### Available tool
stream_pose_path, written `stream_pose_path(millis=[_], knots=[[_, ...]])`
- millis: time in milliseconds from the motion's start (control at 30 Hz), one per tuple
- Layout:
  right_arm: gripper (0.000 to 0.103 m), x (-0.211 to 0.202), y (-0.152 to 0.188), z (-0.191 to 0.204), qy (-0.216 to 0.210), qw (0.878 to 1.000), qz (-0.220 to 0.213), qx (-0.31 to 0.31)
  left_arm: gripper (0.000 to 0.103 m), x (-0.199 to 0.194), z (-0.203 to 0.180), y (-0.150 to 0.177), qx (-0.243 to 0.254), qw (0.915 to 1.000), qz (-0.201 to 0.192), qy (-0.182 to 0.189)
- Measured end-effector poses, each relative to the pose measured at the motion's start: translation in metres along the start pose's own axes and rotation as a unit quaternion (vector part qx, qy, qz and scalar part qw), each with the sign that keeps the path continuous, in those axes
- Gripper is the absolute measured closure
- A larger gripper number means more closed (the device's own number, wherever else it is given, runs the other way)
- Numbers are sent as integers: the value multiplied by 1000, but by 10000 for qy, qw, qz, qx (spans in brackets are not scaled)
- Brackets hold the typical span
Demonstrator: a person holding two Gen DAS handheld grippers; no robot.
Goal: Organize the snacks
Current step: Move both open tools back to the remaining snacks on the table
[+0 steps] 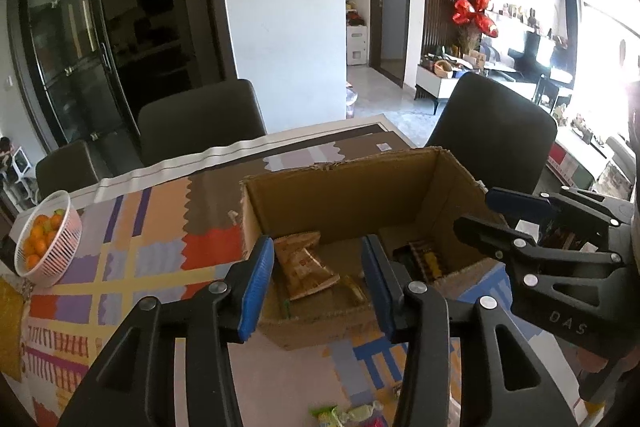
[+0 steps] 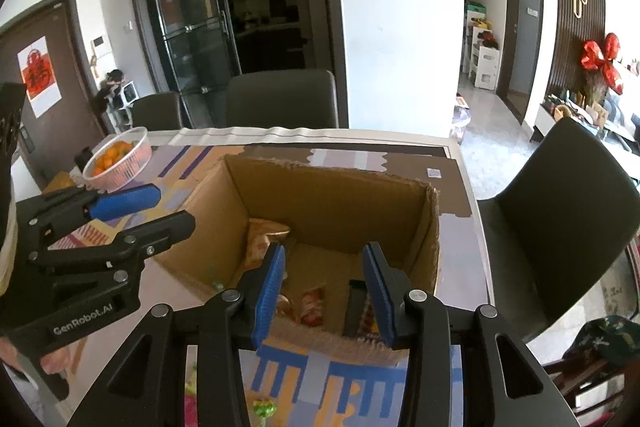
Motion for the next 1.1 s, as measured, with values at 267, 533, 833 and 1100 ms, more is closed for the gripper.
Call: stream_pose_path(millis=[267, 533, 833, 1100], knots=[[61, -30, 16, 14, -101, 9996, -221, -144, 56, -30, -5, 19, 23, 9999, -91, -86], [61, -47, 37, 22, -208, 9994, -250, -105, 56, -49, -11, 40, 92, 9997, -116, -187], [61, -51, 59, 33, -228, 9994, -157, -185, 56, -52, -8, 72, -15, 9998, 14, -204], [61, -46, 83, 42, -287, 9993, 93, -241, 56, -43, -3, 102, -228, 9992, 265, -169]])
Point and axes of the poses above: each gripper's, at about its wrist camera, not at the fingertips, and x roughly the way its jaws point, z to its left, y to its underside, the point moved 1 cm from there along x, roughly the way its jaws point, and after that the axes turned 13 degrees about y, right-handed, at the moved point
